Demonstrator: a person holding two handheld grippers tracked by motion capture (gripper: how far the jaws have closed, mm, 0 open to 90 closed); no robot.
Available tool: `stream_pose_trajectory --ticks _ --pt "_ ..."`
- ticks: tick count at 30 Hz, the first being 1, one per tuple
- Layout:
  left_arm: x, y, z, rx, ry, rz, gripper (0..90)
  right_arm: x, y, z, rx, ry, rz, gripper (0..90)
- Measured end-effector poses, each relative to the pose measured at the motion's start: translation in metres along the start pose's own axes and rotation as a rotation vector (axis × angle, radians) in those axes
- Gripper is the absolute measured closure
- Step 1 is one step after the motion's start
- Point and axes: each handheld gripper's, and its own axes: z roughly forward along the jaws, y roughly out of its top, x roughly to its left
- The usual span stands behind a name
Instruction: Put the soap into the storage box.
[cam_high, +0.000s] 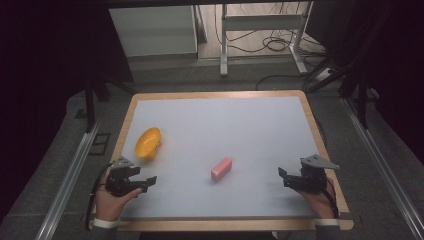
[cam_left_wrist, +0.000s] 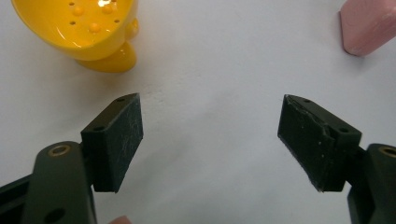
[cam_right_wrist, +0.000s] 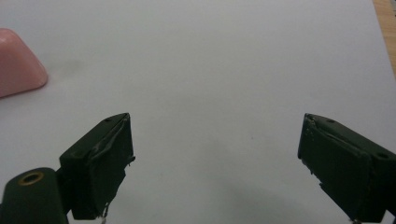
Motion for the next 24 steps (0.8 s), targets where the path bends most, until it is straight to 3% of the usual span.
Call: stream_pose_trajectory --ticks 11,24 --pt "-0.004 0.004 0.000 -0.005 -0.004 0.010 22.4 0.000 -0.002 -0.009 -0.007 -0.009 -0.003 10.5" --pt "-0.003 0.004 0.000 -0.001 0.000 0.010 22.3 -0.011 -0.004 -0.014 -0.011 -0.033 0.019 10.6"
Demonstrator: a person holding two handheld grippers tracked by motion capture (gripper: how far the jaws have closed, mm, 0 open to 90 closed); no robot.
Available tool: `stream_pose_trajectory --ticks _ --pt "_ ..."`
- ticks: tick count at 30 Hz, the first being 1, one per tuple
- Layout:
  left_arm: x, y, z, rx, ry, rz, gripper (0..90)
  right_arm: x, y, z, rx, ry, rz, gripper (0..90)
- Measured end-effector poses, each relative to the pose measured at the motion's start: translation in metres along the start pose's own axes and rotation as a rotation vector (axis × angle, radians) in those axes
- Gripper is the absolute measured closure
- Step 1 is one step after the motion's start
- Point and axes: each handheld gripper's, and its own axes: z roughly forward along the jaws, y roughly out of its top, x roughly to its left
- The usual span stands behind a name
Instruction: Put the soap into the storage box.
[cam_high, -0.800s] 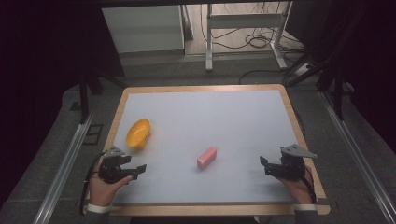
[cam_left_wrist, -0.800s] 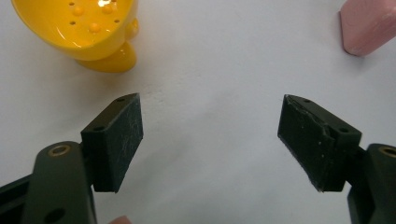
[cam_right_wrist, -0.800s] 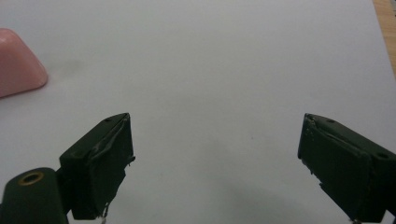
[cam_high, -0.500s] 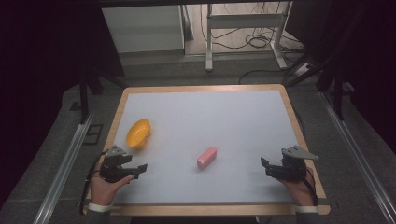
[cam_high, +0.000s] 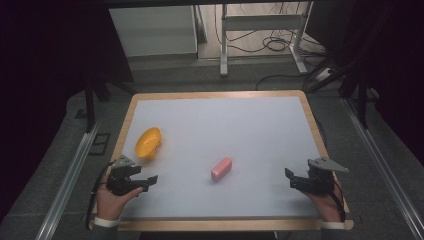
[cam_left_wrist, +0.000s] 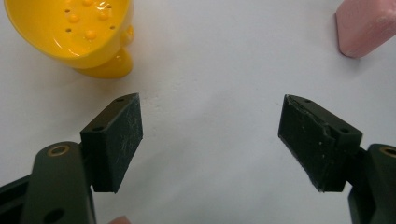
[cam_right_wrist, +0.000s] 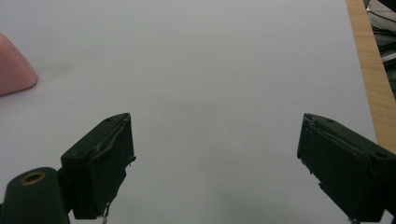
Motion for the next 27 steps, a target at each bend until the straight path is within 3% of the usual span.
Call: stream_pose_trajectory --ticks 7,17,27 --pt "-0.002 0.000 -0.002 0.001 0.002 -0.005 24.0 -0.002 0.000 -0.001 0.000 -0.004 0.006 10.7" --pt "-0.011 0.006 0.001 0.023 0.014 0.023 24.2 -0.006 -0.003 0.001 0.017 -0.004 0.007 10.7" --pt "-0.016 0.017 -0.004 0.011 0.002 0.004 24.4 -0.006 -0.003 0.003 0.023 -0.008 -0.002 10.8"
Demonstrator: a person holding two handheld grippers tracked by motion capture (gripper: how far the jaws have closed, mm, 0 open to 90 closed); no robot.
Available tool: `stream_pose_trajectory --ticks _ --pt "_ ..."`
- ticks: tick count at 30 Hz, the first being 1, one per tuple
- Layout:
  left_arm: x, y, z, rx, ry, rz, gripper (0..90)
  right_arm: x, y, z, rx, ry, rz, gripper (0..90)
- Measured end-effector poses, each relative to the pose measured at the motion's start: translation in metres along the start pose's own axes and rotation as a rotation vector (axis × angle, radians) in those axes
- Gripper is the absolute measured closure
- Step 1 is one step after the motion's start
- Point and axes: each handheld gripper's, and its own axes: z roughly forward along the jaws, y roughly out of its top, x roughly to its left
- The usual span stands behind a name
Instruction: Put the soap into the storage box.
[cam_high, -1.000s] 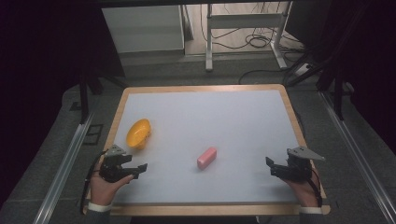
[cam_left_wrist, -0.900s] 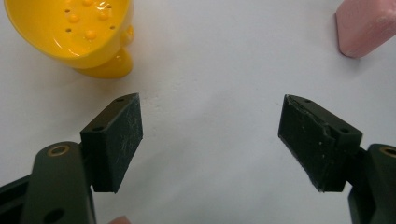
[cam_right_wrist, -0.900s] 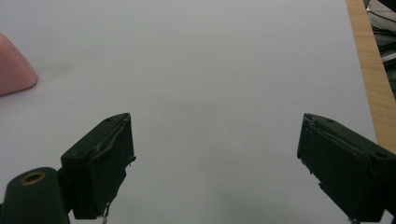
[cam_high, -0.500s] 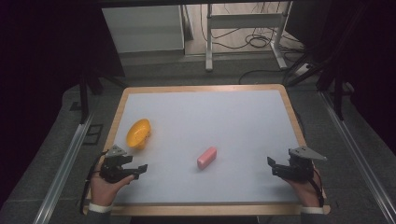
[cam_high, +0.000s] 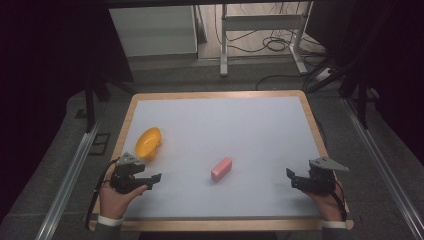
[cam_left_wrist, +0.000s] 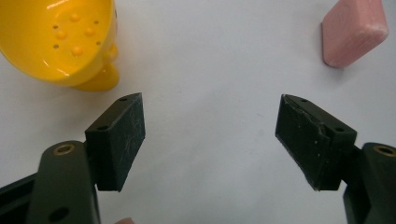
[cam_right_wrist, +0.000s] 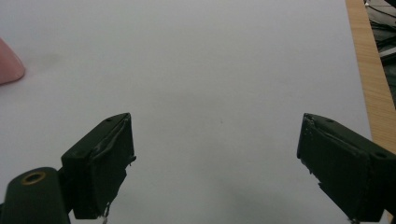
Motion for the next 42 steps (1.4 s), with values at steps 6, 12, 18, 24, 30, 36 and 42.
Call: stream_pose_trajectory --ticks 6,12,18,24,30,36,42 --pt "-0.008 0.012 0.000 0.009 -0.008 0.024 24.5 -0.001 0.000 0.000 0.004 -0.005 0.000 10.7" --pt "-0.017 0.026 0.004 0.029 -0.017 0.050 24.5 -0.001 0.000 0.000 0.001 -0.004 0.000 10.7" --pt "-0.026 0.039 0.012 0.055 -0.025 0.082 24.5 -0.002 0.000 0.000 0.001 -0.006 0.000 10.7" --pt "-0.036 0.048 0.020 0.081 -0.031 0.113 24.5 -0.001 0.000 0.000 0.002 -0.006 -0.002 10.7" --pt "-0.049 0.059 0.029 0.102 -0.044 0.141 24.6 -0.001 0.000 0.001 0.007 -0.008 -0.002 10.7" --pt "-0.061 0.069 0.041 0.132 -0.052 0.162 24.9 -0.002 -0.001 0.001 0.010 -0.014 -0.002 10.7" --pt "-0.074 0.077 0.051 0.150 -0.057 0.187 25.1 -0.002 -0.001 0.001 0.013 -0.016 -0.002 10.7"
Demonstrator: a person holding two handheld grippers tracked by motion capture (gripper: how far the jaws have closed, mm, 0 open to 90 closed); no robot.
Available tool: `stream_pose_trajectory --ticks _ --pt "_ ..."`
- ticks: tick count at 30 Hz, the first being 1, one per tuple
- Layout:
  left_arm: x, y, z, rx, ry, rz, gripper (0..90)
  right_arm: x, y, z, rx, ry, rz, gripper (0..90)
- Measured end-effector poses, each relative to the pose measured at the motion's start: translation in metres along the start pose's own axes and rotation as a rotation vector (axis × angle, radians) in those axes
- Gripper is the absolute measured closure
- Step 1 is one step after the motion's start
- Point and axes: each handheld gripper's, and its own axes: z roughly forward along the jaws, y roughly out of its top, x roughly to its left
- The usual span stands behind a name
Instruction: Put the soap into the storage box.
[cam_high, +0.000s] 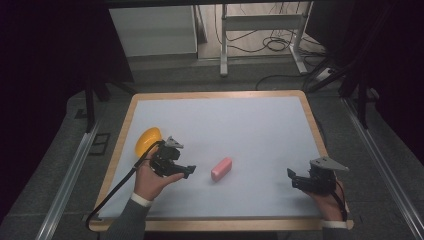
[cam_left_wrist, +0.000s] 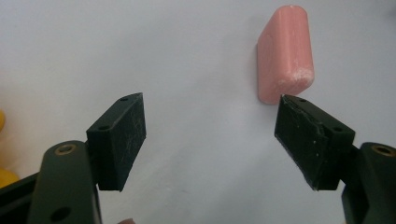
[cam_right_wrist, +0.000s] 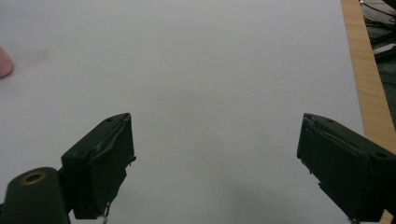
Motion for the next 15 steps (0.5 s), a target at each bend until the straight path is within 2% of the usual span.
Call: stream_pose_trajectory --ticks 9,11,15 --pt "-0.011 0.015 0.012 0.027 -0.010 0.028 25.8 0.000 -0.001 0.001 0.005 -0.004 -0.002 10.7" --pt "-0.012 0.017 0.014 0.025 -0.025 0.018 26.1 0.000 -0.001 0.001 0.006 -0.005 -0.002 10.7" --pt "-0.011 0.017 0.021 0.039 -0.022 0.008 26.4 -0.001 -0.001 0.001 0.006 -0.004 -0.002 10.7"
